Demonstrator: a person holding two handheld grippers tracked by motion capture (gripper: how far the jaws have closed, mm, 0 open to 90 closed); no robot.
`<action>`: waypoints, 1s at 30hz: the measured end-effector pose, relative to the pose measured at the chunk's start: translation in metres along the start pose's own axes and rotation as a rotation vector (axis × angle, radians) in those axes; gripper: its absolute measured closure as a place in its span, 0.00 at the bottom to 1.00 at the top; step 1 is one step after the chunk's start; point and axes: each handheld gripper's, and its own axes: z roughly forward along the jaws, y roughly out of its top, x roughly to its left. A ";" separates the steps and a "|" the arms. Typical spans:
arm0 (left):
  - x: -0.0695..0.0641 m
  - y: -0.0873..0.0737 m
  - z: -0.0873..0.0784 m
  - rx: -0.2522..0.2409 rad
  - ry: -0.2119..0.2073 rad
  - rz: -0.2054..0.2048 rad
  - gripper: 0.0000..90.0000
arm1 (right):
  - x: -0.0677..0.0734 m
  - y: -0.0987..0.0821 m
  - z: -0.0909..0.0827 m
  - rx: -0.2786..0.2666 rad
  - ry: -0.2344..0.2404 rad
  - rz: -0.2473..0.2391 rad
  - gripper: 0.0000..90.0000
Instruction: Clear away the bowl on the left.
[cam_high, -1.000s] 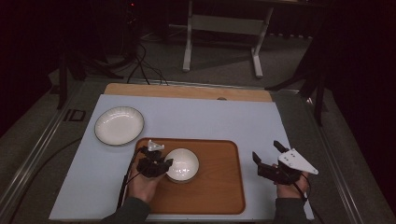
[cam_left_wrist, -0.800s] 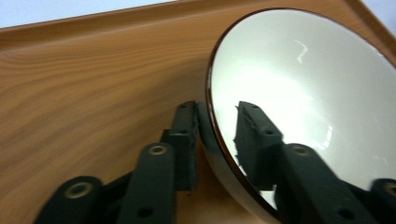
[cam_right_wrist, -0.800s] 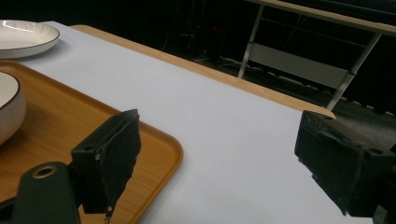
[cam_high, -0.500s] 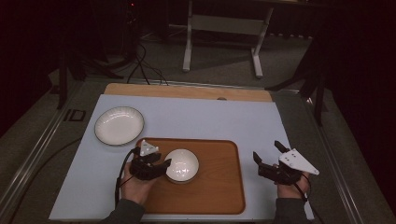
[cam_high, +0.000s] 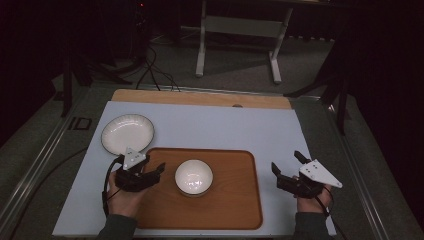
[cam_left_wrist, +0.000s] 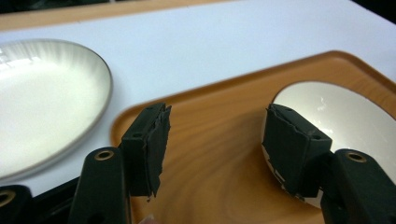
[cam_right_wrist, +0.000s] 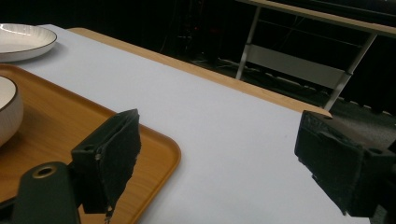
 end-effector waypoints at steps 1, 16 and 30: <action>0.002 0.001 -0.002 -0.009 0.005 0.001 0.44 | 0.000 0.000 0.000 0.001 0.001 0.000 0.16; 0.060 -0.001 -0.033 -0.069 0.125 -0.078 0.24 | 0.000 0.000 0.001 0.007 0.001 0.003 0.16; 0.094 -0.023 -0.028 -0.082 0.227 -0.124 0.31 | 0.000 -0.001 0.002 0.006 0.008 0.007 0.16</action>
